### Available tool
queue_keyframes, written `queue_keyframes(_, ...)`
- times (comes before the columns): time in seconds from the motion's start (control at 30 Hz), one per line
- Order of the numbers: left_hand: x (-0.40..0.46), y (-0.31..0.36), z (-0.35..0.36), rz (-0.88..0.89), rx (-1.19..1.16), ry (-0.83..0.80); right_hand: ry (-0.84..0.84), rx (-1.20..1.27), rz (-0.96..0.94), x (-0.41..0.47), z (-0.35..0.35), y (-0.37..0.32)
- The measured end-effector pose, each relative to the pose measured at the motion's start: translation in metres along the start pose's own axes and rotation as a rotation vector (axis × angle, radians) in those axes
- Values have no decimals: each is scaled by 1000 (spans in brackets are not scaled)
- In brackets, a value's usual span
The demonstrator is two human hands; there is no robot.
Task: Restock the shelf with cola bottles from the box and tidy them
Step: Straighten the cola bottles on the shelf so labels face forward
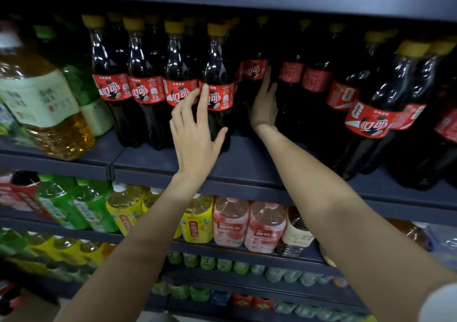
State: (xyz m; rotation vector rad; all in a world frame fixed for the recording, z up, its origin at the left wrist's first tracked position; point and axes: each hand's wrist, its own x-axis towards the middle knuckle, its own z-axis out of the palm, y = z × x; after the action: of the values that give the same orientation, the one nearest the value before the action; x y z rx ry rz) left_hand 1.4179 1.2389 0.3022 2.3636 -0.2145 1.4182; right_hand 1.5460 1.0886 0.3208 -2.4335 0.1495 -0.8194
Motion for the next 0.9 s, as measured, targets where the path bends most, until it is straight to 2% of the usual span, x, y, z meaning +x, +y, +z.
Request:
queue_keyframes(0.27,-1,6,-5,-45,-29,-72,-4,-87,51,7,-3,-8)
queue_keyframes(0.37,-1,7,-12,-53,-56,-71,-59,-55,58,1,-8,-10)
queue_keyframes(0.5,-5,25,-22,-103,-254,32,-97,49,-43,-33,-39,-8)
queue_keyframes(0.6,-10,50,-23,-119,-486,20,65,178,-188,-84,-86,3)
queue_keyframes(0.67,-13,71,-17,-156,-648,-78,195,215,-255,-117,-121,16)
queue_keyframes(0.73,-14,96,-8,-158,-784,-247,356,221,-272,-142,-152,33)
queue_keyframes(0.83,-19,136,9,-155,-894,-557,536,199,-181,-158,-187,67)
queue_keyframes(0.9,-22,162,20,-176,-900,-657,550,190,-80,-155,-203,89)
